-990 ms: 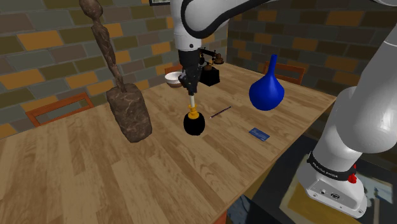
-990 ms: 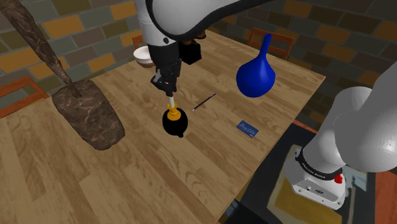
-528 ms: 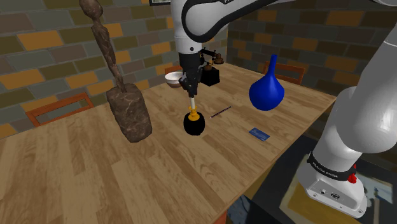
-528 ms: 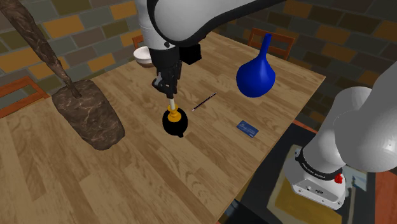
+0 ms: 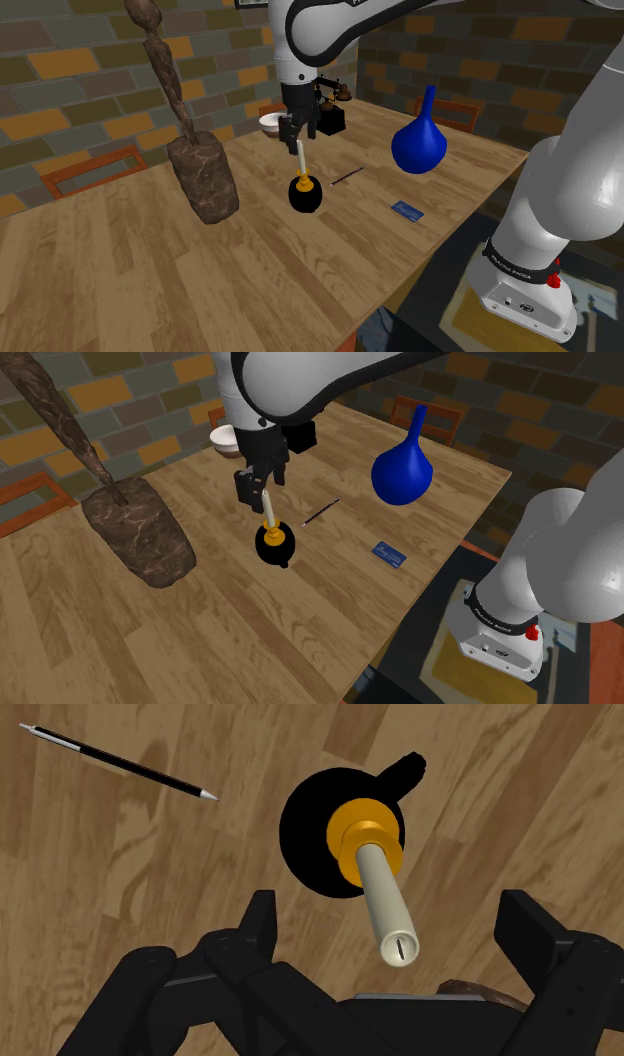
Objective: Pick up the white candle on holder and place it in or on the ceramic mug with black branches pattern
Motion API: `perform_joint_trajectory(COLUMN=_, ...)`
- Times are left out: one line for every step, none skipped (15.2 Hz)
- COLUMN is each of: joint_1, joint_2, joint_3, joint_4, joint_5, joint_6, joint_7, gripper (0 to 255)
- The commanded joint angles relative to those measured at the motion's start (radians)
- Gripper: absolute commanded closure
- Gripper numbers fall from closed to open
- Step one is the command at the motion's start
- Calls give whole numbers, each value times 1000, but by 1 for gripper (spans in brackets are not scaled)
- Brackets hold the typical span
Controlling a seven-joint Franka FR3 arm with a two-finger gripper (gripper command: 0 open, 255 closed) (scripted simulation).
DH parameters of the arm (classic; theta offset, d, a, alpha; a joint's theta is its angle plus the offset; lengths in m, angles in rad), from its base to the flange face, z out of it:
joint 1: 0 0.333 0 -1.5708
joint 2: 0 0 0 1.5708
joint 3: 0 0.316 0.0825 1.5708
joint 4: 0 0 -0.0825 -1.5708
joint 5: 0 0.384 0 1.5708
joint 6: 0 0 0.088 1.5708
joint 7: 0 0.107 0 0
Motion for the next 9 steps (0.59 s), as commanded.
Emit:
perform_joint_trajectory(joint_1=0, joint_2=-6, joint_3=0, joint_4=27, joint_5=1, joint_6=-33, joint_7=-1, gripper=0)
perform_joint_trajectory(joint_1=0, joint_2=-10, joint_3=-1, joint_4=56, joint_5=2, joint_6=-66, joint_7=-1, gripper=0)
perform_joint_trajectory(joint_1=-1, joint_2=-14, joint_3=-1, joint_4=86, joint_5=2, joint_6=-99, joint_7=-2, gripper=0)
perform_joint_trajectory(joint_1=-1, joint_2=-15, joint_3=-1, joint_4=111, joint_5=2, joint_6=-126, joint_7=-2, gripper=0)
perform_joint_trajectory(joint_1=-1, joint_2=-15, joint_3=-1, joint_4=111, joint_5=2, joint_6=-126, joint_7=-2, gripper=0)
perform_joint_trajectory(joint_1=-1, joint_2=-15, joint_3=-1, joint_4=111, joint_5=2, joint_6=-126, joint_7=-2, gripper=0)
perform_joint_trajectory(joint_1=-1, joint_2=-15, joint_3=-1, joint_4=111, joint_5=2, joint_6=-126, joint_7=-2, gripper=0)
perform_joint_trajectory(joint_1=-1, joint_2=-15, joint_3=-1, joint_4=111, joint_5=2, joint_6=-126, joint_7=-2, gripper=0)
perform_joint_trajectory(joint_1=-1, joint_2=-15, joint_3=-1, joint_4=111, joint_5=2, joint_6=-126, joint_7=-2, gripper=0)
